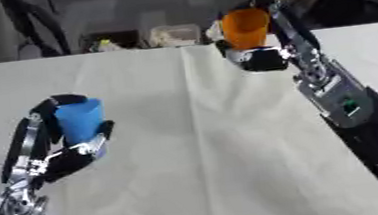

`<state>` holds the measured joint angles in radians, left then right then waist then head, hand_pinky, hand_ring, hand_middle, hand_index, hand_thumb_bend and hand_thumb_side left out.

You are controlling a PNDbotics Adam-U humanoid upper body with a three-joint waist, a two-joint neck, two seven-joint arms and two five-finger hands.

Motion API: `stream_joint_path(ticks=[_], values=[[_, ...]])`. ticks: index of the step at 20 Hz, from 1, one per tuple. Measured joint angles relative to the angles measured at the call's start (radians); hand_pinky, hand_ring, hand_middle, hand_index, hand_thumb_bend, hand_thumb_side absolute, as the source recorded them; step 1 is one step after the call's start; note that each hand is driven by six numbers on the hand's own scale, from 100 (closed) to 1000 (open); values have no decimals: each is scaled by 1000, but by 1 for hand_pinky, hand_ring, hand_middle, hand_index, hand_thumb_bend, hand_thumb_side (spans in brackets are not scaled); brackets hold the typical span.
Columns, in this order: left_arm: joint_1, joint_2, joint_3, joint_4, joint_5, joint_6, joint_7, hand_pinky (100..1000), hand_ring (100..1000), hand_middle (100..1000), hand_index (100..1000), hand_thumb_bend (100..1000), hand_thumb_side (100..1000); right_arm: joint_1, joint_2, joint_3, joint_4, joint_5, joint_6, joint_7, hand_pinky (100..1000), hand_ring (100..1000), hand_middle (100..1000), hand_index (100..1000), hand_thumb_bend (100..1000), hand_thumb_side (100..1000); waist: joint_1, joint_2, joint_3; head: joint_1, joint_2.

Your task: Pour the contents of one cup into another cup.

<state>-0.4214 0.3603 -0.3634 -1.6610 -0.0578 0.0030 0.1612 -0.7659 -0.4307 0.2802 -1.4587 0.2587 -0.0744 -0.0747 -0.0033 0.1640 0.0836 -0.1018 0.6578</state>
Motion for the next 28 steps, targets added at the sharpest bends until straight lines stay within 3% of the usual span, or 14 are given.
stream_joint_path(ticks=[8,14,28], values=[[-58,1,-84,10,-73,-18,-125,185,266,256,658,410,100,-110,-14,99,-66,147,-63,156,100,195,116,560,252,100,-23,-8,-7,3,-1],[-84,1,-114,-26,-182,-39,-168,187,267,257,663,404,100,-148,-8,157,-81,247,-128,233,106,208,131,558,306,100,-39,-10,-9,3,-9],[-82,-5,-120,-28,-367,-96,36,200,267,255,661,380,100,-194,15,248,-117,442,-281,352,170,265,198,537,327,100,-75,-26,-30,14,-10]])
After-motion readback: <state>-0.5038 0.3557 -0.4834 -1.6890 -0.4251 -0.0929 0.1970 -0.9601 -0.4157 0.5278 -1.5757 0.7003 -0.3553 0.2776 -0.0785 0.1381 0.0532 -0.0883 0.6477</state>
